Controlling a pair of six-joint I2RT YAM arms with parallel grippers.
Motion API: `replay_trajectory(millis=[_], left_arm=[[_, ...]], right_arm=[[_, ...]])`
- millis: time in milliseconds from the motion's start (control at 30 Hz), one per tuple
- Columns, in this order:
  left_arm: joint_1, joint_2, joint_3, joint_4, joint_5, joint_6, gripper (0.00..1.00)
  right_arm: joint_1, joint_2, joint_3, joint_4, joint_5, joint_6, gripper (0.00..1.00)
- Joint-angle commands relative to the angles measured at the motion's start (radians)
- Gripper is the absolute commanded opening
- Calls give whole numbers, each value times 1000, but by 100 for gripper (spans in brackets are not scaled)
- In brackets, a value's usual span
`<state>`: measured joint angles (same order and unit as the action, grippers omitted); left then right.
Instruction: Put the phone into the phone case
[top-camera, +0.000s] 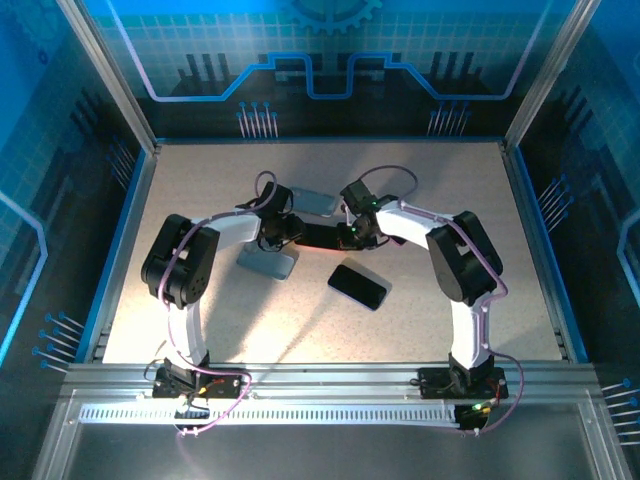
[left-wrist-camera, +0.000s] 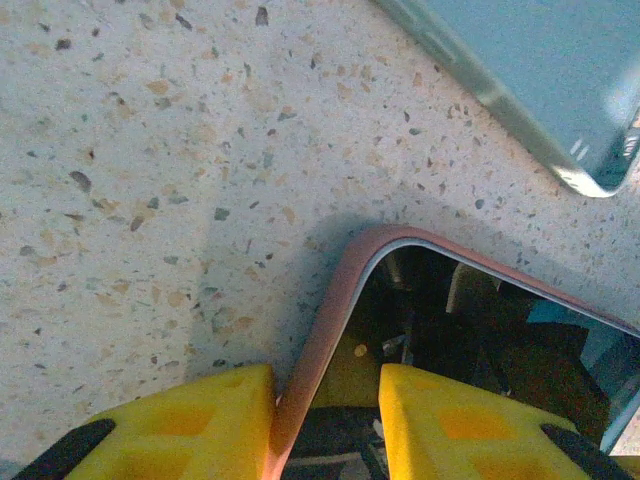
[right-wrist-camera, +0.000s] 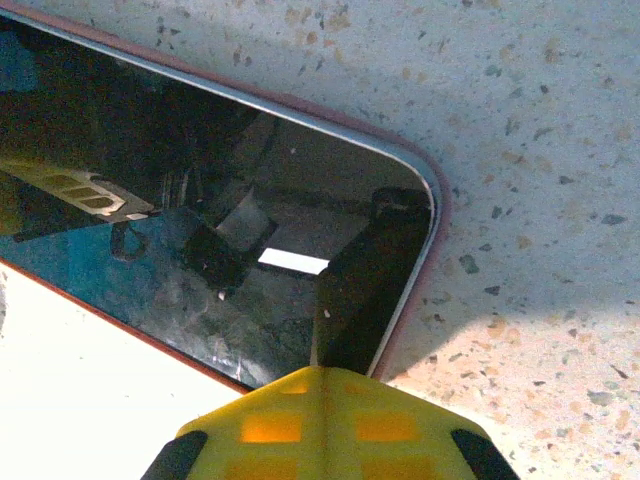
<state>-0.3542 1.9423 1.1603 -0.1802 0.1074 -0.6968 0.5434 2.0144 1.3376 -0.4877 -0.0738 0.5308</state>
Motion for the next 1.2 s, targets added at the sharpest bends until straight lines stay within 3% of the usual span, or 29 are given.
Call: replay_trajectory(millis=[0,267,567,867,1167], left_arm=[[-2,81,28,66,7,20,33],[-17,91,75,58,-7,21,32],[-47,131,169,49,-30,19,31],[-54,183,264,46,-30,33,31],[-50,91,230,45,-96,63,31]], right_arm=[[102,84,-102,-78,-120,48,0],[123,-9,-92,-75,-140,79,0],[130,8,-5,-81,-203,53,0],[73,-96,79,-109,-123,-32,0],[23,-89,103,-176,-32,-141,0]])
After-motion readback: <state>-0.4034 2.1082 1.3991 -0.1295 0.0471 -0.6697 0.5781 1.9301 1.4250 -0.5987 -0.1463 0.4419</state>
